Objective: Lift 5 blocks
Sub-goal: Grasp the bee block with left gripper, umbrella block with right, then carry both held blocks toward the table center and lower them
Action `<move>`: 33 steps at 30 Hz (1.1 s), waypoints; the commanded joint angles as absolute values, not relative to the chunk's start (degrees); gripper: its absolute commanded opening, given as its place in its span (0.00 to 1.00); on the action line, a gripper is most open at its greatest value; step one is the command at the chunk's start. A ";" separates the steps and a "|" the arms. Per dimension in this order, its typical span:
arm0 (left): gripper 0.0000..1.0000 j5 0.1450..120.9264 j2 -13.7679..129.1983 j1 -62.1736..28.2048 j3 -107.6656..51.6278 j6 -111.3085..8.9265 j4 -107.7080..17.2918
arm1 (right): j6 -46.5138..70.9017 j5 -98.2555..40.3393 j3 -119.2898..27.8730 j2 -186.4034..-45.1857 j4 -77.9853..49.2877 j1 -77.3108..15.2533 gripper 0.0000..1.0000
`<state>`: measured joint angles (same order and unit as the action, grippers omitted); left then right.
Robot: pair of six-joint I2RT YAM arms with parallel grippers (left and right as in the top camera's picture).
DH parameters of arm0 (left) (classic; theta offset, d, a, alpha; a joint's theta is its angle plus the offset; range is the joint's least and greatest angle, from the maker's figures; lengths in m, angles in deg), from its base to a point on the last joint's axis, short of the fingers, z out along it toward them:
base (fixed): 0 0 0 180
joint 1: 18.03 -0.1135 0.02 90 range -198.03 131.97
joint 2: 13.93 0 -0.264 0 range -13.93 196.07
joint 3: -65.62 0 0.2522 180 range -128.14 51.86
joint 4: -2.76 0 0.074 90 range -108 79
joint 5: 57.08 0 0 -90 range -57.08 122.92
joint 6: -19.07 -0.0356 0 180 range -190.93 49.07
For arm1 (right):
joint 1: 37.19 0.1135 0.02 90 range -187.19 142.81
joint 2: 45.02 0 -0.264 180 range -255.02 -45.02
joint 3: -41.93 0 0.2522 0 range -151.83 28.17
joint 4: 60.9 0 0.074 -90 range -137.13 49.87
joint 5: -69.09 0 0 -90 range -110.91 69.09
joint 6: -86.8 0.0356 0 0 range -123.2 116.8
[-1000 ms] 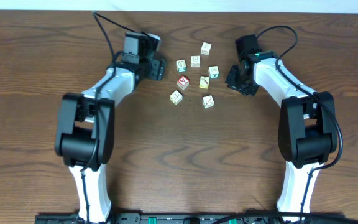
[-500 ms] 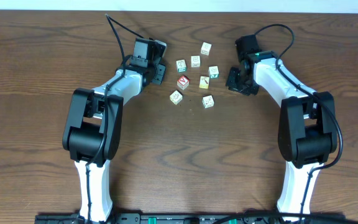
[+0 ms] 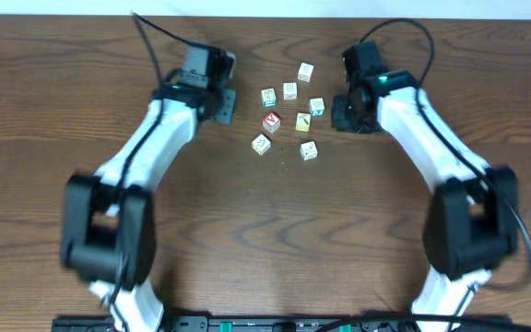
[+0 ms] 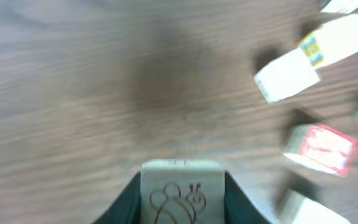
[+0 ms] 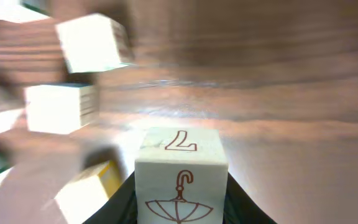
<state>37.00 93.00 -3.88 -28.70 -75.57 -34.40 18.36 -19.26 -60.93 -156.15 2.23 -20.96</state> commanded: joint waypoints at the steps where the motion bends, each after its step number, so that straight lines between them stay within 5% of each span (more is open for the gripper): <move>1: 0.08 36.27 84.22 -4.06 -27.06 -73.19 -36.28 | 15.98 -16.97 -60.98 -149.27 4.63 -19.76 0.01; 11: 0.07 36.36 58.34 -3.18 -2.32 -64.10 -34.36 | 16.76 -17.45 -49.81 -137.40 7.10 -17.44 0.01; 17: 0.07 36.93 47.28 3.83 13.38 -57.02 -29.46 | 20.41 -22.78 -29.92 -128.66 -5.27 -13.27 0.01; 23: 0.07 36.54 48.83 13.39 18.54 -50.02 -24.15 | 24.91 -25.93 -18.03 -127.76 -17.59 -9.14 0.01; 33: 0.07 30.07 63.37 21.58 18.75 -37.02 -18.73 | 27.62 -25.91 -16.17 -127.89 -15.78 -8.22 0.01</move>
